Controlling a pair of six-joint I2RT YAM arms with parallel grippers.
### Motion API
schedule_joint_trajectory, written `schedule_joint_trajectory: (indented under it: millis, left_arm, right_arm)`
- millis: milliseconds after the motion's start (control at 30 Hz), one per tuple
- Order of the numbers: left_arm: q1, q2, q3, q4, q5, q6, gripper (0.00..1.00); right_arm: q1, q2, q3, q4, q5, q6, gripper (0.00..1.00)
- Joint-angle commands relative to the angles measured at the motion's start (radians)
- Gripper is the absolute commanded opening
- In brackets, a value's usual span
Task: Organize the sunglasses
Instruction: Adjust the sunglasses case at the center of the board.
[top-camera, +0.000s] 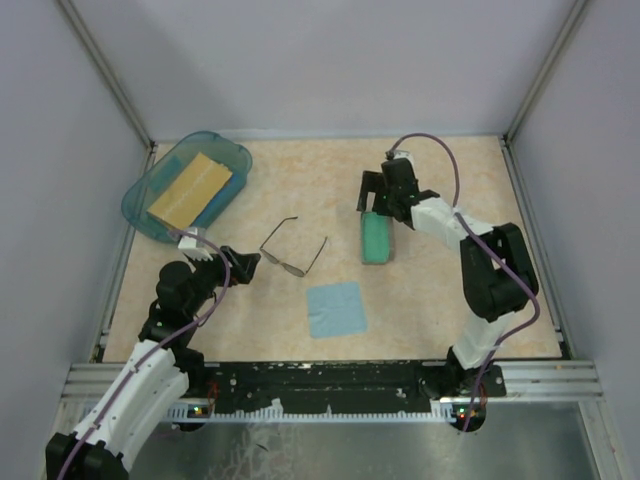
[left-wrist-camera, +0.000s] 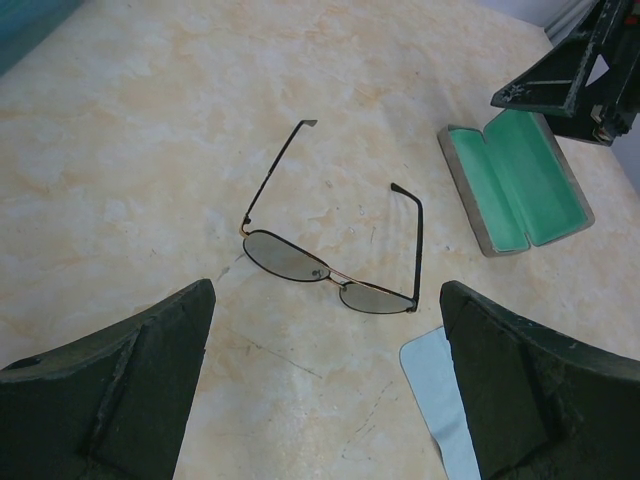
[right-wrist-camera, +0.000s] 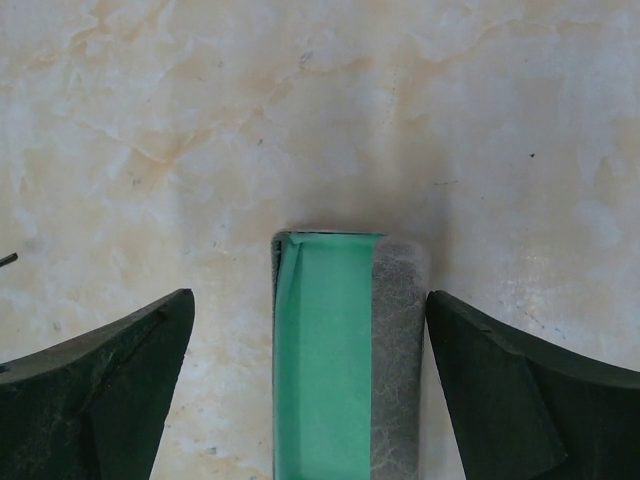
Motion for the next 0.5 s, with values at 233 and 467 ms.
schedule_joint_trajectory:
  millis: [233,467]
  left_arm:
    - [-0.004,0.001,0.015,0.034,0.011,0.009,1.00]
    - [-0.004,0.002,0.016,0.035,0.014,0.008,1.00]
  right_arm:
    - [0.007,0.016,0.049,0.060,-0.122,-0.078,0.99]
    - [0.046,0.014,0.055,0.056,-0.147,-0.120,0.99]
